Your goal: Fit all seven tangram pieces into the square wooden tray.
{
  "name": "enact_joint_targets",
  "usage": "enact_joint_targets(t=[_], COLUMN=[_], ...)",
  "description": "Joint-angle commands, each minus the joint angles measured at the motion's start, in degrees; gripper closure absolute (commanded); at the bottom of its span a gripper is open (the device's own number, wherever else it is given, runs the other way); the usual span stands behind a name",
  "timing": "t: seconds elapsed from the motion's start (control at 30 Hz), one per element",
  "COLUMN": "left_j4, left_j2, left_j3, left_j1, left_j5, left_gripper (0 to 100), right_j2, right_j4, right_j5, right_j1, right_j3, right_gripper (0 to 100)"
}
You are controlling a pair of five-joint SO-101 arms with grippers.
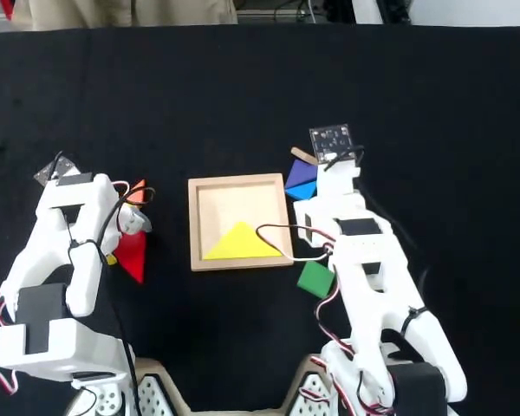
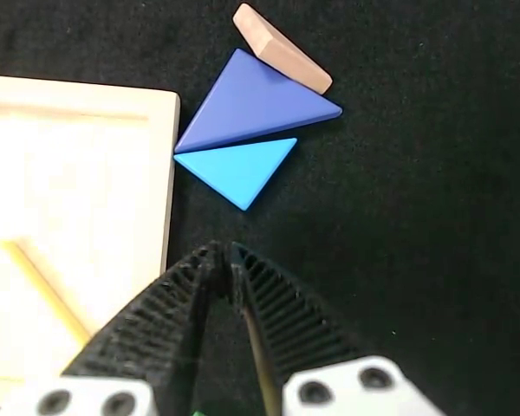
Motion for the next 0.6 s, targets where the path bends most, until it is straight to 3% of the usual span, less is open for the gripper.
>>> enact_joint_targets(t=[0.0, 0.23, 0.43, 0.57], left_j4=[-0.6, -0.6, -0.6, -1.8], left_j2=[-0.1, -0.7, -0.2, -0.5], left_j3=[-2.2, -2.8, -3.7, -4.4], left_j1=[-0.7, 0.1, 8.4, 11.5], left_j5=[-3.3, -5.7, -22.9, -29.5], left_gripper=[85, 85, 85, 86], right_j2=[0.6, 0.6, 0.6, 0.6], right_j4=[-1.1, -1.1, -1.1, -1.1], right_j5=[0.0, 0.0, 0.0, 0.0], right_j1=[-0.8, -0.8, -0.8, -0.7], right_j3=[-0.4, -0.4, -0.4, -0.4], right_gripper=[98.7, 98.7, 98.7, 98.7])
